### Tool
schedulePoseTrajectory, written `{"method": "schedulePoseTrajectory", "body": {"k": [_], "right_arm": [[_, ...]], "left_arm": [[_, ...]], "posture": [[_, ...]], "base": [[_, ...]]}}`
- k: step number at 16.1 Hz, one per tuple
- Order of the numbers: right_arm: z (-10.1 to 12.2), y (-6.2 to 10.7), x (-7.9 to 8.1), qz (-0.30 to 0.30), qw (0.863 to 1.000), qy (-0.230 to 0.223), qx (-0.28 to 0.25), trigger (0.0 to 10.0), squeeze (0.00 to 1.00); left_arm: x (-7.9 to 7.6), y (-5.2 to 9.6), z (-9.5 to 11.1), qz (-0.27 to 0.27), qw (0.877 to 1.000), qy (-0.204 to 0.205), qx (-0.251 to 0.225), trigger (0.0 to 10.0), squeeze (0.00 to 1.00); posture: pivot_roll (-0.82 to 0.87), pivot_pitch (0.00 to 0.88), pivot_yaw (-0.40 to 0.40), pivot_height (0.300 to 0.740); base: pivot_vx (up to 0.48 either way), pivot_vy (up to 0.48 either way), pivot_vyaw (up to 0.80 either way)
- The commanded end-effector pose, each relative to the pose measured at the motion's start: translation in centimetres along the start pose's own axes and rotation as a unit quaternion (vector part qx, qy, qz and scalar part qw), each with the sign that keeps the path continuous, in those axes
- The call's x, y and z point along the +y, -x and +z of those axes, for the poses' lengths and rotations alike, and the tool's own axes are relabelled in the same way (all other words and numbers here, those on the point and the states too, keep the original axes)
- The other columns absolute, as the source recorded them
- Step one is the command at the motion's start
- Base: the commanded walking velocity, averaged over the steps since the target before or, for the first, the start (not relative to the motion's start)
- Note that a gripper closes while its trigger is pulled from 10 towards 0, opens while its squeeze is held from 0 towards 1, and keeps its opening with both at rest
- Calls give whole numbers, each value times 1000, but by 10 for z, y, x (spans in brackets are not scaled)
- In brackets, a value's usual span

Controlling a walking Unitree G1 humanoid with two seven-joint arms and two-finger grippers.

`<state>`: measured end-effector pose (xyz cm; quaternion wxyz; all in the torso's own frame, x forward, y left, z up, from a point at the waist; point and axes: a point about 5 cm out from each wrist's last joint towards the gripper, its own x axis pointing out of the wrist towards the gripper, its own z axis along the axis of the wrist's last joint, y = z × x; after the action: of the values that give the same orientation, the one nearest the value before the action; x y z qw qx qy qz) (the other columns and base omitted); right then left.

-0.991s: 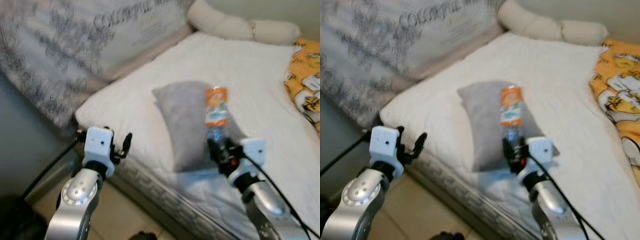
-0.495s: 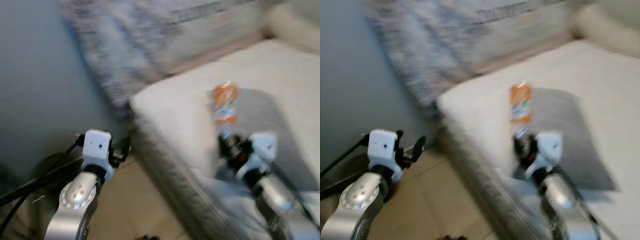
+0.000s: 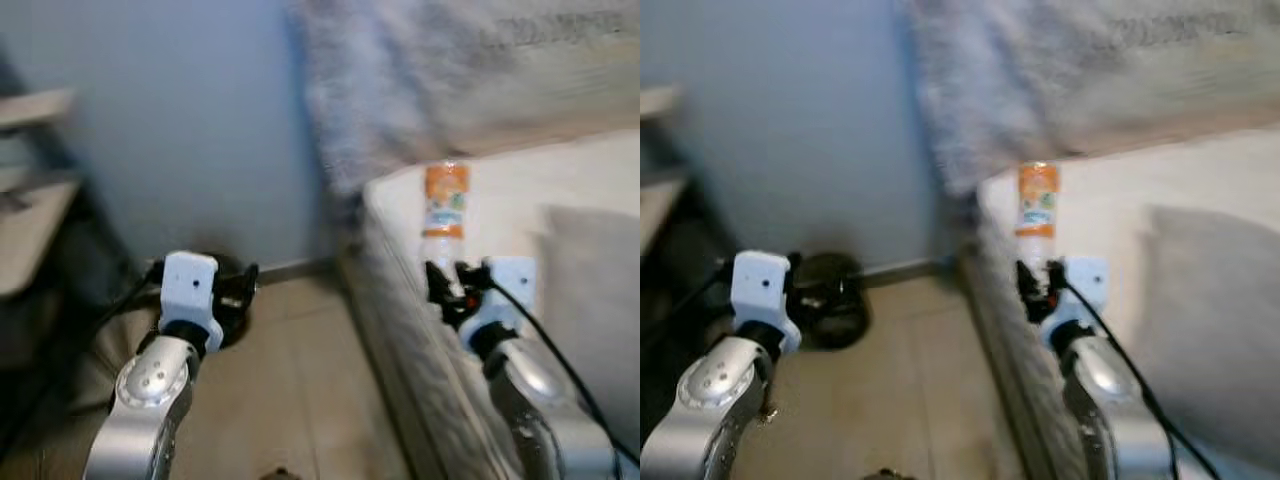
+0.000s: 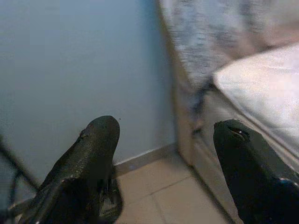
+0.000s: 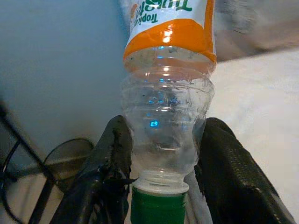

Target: Clean up the room

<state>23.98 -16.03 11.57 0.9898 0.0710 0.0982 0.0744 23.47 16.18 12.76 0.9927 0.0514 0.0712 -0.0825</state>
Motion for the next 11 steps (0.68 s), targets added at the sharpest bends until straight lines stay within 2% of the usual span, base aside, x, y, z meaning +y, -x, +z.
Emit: {"method": "schedulePoseTrajectory", "body": {"k": [1,3,5,7,8,9,10,11], "right_arm": [[0,-4,9,24,1000,-6,0,10000,0],[-5,-6,11,26,1000,-6,10,10000,0],[-6,-4,6,8,1000,14,14,10000,0],[-13,-3,3,-11,998,47,41,10000,0],[-15,-3,4,-9,996,80,38,10000,0],[-15,-3,4,-5,996,84,37,10000,0],[-15,-3,3,-6,997,65,36,10000,0],[-15,-3,7,20,996,74,36,10000,0]], "left_arm": [[5,-1,0,5,1000,-7,3,10000,0],[6,1,-2,7,1000,-13,8,10000,0],[6,2,-2,10,1000,-5,7,10000,0],[4,3,-1,5,1000,-6,7,10000,0],[4,4,-1,4,1000,-6,7,10000,0],[4,4,-1,4,1000,-5,8,10000,0],[5,6,-2,4,1000,-3,9,10000,0],[5,6,-2,4,1000,-5,10,10000,0]], "posture": [[8,0,26,740],[3,0,26,740],[3,0,23,740],[2,0,21,740],[2,0,19,740],[4,0,18,740],[6,0,17,740],[8,0,14,740]], "base": [[0,0,0],[0,0,0],[0,0,0],[0,0,0],[0,0,0],[240,0,0],[262,0,0],[285,0,0]]}}
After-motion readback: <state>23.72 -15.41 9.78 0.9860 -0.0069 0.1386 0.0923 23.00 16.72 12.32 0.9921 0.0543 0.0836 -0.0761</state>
